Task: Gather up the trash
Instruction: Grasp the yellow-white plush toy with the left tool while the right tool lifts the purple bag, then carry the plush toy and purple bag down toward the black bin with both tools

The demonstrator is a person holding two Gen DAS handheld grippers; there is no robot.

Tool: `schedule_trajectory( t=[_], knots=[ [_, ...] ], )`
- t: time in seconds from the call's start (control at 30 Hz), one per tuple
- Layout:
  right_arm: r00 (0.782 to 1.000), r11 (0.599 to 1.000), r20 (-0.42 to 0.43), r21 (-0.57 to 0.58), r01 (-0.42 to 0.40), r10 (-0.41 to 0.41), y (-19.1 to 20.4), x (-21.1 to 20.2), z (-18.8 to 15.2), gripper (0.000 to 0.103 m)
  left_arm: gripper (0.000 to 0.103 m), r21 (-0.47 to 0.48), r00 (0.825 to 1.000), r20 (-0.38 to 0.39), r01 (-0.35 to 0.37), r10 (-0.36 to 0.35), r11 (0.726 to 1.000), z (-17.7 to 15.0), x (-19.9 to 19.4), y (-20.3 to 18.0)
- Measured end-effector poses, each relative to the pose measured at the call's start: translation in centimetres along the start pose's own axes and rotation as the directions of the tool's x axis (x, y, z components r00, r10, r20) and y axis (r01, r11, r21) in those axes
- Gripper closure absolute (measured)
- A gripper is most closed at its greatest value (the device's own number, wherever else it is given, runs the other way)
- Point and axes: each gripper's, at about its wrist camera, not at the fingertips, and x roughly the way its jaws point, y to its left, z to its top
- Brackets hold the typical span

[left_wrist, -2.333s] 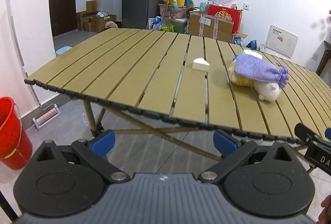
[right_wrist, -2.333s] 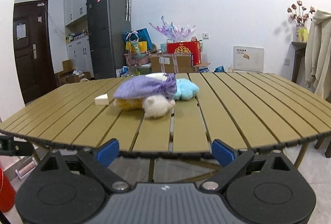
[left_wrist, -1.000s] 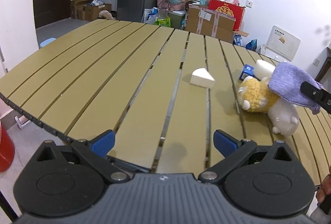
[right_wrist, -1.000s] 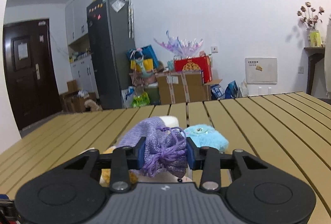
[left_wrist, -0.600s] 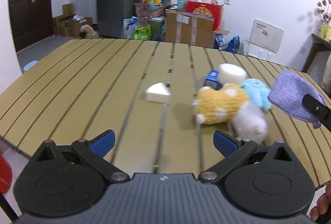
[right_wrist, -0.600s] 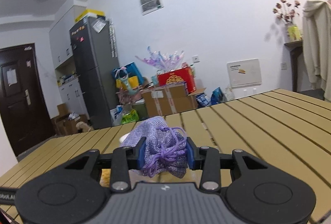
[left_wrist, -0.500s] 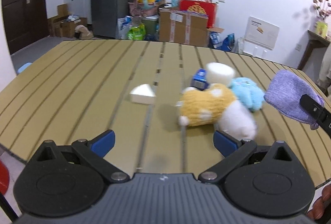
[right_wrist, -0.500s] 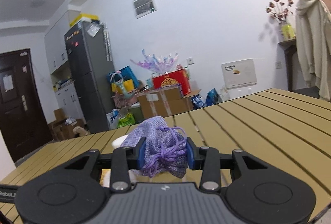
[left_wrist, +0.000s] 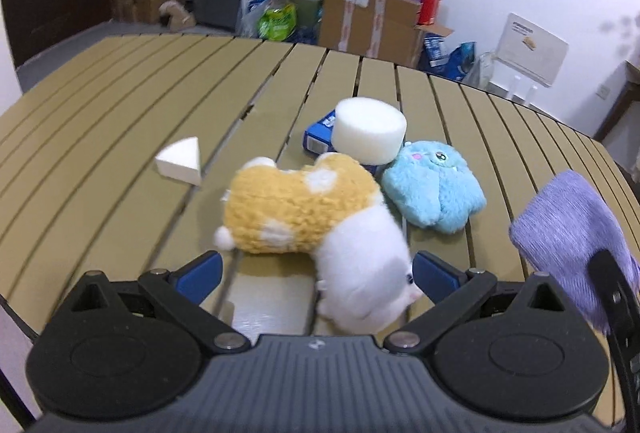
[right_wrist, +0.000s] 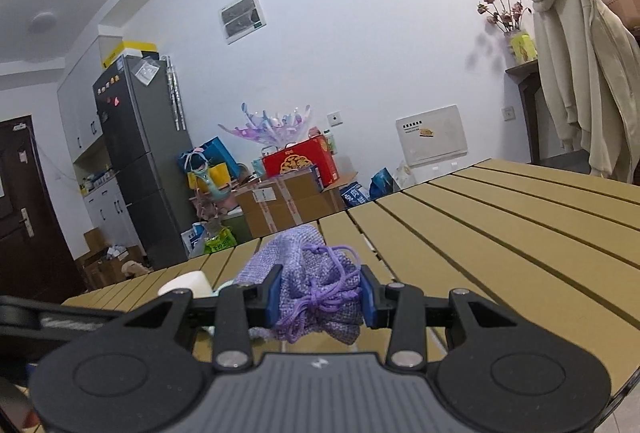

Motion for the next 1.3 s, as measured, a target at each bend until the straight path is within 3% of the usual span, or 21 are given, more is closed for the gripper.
schedule_trajectory(
  t=[0.23, 0.3, 0.37, 0.5, 0.63, 0.67, 1.3],
  knots=[
    [1.0, 0.999, -0.005, 0.031, 0.02, -0.02, -1.1, 0.6, -0.3, 0.066, 0.002, -0.027, 0.999, -0.016, -0.032, 0.032, 0.999, 0.0, 1.1, -2.6],
    [1.0, 0.999, -0.01, 0.037, 0.028, -0.027, -1.4, 0.8, -0.4, 0.066, 0.011, -0.028, 0.999, -0.022, -0.044, 0.043, 0.999, 0.0, 1.5, -3.0],
    [0.999, 0.998, -0.013, 0.045, 0.032, -0.032, -1.7, 0.9, -0.5, 0.066, 0.026, -0.036, 0.998, -0.034, -0.055, 0.054, 0.998, 0.1, 1.9, -3.3],
    [0.999, 0.998, -0.021, 0.054, 0.026, -0.024, -1.8, 1.1, -0.8, 0.066, 0.027, -0.043, 0.995, -0.061, -0.087, 0.084, 0.995, 0.2, 2.8, -3.2],
    [1.0, 0.999, -0.028, 0.044, 0.011, -0.01, -1.4, 1.2, -0.9, 0.066, 0.049, -0.018, 0.996, -0.06, -0.074, 0.073, 0.997, 0.1, 3.0, -2.7],
    [0.999, 0.999, -0.031, 0.044, 0.007, -0.006, -1.3, 1.3, -0.9, 0.066, 0.05, -0.002, 0.996, -0.05, -0.073, 0.073, 0.997, 0.0, 2.9, -2.6],
    [0.998, 0.999, -0.06, -0.005, -0.034, 0.034, -0.1, -0.2, -1.1, 0.066, 0.054, 0.073, 0.997, 0.03, -0.078, 0.076, 0.994, -2.3, -1.1, 0.9]
  ],
)
